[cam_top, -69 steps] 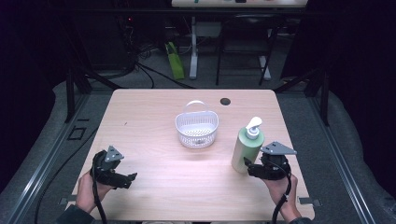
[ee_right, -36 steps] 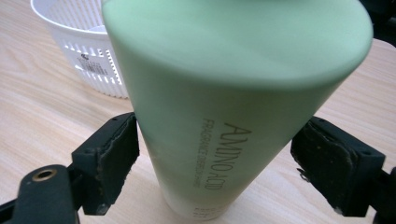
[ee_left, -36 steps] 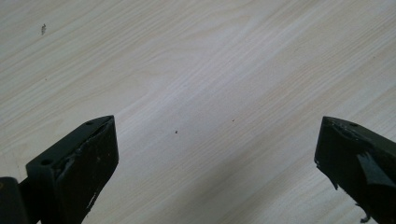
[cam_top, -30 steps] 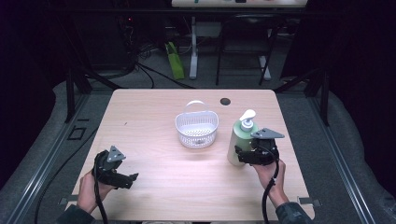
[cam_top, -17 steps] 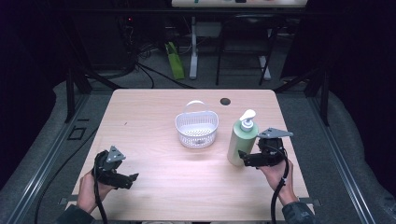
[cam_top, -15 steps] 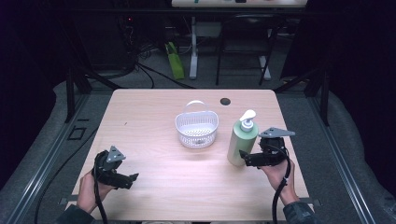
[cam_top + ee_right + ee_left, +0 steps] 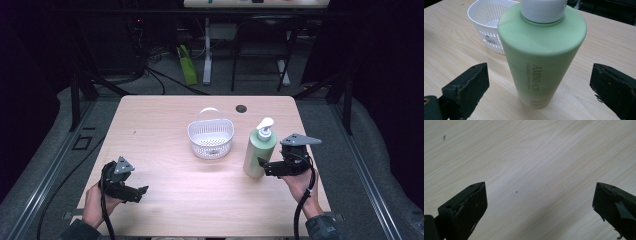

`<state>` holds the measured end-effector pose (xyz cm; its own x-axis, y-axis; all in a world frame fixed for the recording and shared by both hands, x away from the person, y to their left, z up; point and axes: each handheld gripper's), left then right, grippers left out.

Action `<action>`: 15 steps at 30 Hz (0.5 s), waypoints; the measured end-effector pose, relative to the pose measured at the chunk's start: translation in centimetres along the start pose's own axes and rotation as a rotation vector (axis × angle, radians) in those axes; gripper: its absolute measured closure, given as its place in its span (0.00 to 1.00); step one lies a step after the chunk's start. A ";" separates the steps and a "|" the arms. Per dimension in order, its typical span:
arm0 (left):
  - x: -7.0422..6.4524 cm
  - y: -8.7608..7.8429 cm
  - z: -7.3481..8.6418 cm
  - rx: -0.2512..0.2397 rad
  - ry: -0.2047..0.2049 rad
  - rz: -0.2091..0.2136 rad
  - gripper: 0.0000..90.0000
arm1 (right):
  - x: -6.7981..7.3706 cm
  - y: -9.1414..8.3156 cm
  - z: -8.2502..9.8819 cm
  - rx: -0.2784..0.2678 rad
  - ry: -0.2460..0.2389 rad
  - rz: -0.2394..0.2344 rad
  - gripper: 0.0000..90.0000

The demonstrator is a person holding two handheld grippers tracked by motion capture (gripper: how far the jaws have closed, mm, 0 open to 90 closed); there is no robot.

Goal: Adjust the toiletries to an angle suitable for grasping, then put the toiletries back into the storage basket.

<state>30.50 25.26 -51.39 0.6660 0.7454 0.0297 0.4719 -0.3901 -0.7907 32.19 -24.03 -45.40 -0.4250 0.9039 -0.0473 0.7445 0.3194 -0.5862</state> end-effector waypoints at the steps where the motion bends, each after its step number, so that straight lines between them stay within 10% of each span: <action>1: 0.0 0.0 0.0 0.001 0.003 -0.002 0.00 | 0.0 -0.1 0.0 -0.003 -0.001 0.000 0.02; 15: -0.2 0.1 -0.1 -0.006 0.012 0.012 0.00 | 0.0 -0.9 -1.2 -0.062 -0.014 -0.015 0.00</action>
<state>30.46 24.99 -51.46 0.6782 0.7344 0.0276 0.4677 -0.4023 -0.7870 32.15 -23.94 -43.92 -0.4428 0.8952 -0.0506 0.7687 0.3500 -0.5354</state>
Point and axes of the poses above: each handheld gripper's, and its own axes: y roughly forward along the jaws, z roughly out of its underside, x roughly to its left, and after that the axes turned 6 degrees about z, right-handed
